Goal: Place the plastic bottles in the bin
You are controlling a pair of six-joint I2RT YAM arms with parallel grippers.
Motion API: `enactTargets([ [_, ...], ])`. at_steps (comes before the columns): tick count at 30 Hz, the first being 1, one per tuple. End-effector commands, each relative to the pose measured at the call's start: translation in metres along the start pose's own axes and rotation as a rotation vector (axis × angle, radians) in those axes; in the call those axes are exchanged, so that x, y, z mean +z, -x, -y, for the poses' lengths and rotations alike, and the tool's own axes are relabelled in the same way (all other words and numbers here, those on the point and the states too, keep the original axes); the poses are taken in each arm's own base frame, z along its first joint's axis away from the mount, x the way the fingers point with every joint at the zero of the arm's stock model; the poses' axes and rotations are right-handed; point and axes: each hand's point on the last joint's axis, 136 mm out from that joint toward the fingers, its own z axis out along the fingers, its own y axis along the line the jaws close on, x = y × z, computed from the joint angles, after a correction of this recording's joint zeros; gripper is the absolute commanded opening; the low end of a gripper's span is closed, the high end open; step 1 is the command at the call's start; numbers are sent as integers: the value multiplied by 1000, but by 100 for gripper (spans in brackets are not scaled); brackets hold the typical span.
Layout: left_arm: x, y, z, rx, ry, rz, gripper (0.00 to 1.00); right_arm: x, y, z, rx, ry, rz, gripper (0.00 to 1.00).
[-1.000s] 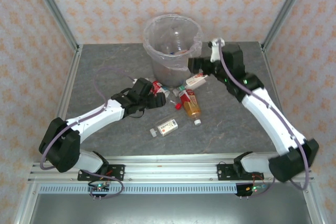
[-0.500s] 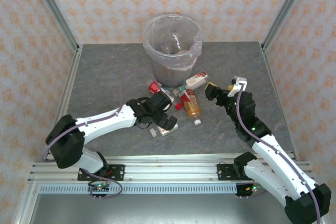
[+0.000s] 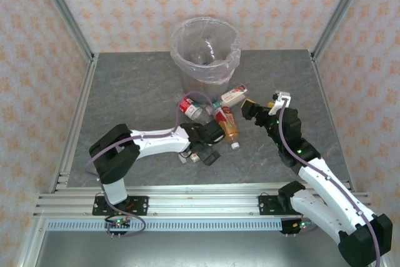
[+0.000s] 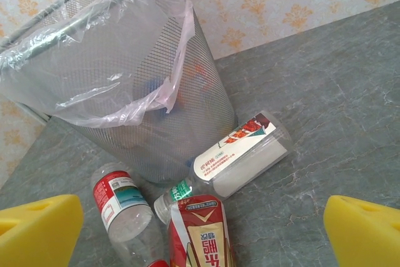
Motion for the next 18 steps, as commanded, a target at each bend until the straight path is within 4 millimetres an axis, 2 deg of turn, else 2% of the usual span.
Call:
enactTargets([
  [1,1,-1,-1,96,66,-28,95,-1,12,-1,31,-11,37,99],
  [6,11,-5,-1,117,79,-72,88,1,10,3,46,-29,36,99],
  [12,13,0,2,105,66,-56,84,8,7,4,59,-41,22,99],
  [18,15,-1,11,104,17,-64,72,12,4,6,58,-60,3,99],
])
